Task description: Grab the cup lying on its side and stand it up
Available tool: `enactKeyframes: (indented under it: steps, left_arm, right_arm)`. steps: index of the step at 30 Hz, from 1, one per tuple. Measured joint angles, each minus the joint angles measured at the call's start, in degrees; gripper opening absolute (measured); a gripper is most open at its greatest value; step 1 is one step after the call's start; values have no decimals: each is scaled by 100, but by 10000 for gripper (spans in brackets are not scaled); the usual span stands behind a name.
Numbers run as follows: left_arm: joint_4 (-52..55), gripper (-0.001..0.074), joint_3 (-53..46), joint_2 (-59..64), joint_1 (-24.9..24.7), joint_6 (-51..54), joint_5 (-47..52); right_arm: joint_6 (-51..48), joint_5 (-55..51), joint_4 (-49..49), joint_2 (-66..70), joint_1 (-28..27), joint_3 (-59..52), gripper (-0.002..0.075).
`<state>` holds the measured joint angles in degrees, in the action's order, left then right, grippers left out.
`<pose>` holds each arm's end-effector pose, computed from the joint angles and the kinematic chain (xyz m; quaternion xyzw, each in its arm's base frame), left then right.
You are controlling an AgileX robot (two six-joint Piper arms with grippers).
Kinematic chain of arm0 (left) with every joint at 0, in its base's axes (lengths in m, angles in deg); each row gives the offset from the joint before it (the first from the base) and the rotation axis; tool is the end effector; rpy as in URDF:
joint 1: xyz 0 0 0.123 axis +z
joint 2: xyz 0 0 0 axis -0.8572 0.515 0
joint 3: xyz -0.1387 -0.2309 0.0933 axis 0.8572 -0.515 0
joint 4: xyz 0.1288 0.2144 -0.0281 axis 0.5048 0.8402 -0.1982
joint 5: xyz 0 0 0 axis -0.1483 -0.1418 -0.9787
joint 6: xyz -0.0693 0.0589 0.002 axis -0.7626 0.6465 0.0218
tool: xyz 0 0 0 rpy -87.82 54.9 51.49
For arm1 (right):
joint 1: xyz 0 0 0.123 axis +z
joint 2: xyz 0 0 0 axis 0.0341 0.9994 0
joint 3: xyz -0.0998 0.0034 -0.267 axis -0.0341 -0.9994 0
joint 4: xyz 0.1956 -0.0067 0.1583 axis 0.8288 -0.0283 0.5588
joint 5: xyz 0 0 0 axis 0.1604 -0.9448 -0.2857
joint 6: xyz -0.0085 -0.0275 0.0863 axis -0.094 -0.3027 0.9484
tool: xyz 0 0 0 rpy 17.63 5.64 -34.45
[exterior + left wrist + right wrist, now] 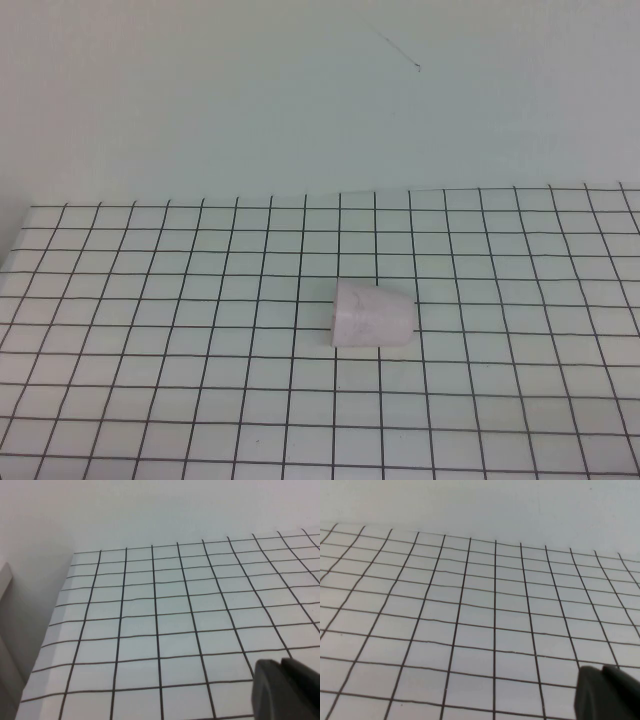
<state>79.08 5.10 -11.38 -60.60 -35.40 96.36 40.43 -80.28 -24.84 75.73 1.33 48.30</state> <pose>0.0547 -0.0048 0.1894 0.0235 0.7658 -0.0215 0.6423 0.0525 -0.0028 0.1867 -0.0404 0.7711 -0.0562 0.6329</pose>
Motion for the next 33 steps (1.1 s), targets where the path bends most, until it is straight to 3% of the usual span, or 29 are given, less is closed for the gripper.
enactKeyframes:
  steps: [26,33]
  left_arm:
    - [-26,-2,-237,-146,0,-12,-105]
    - [-26,1,-237,-146,0,-10,-576]
  right_arm:
    - [-27,102,-316,0,0,-200,-2]
    - [-27,1079,-316,0,0,-200,-3]
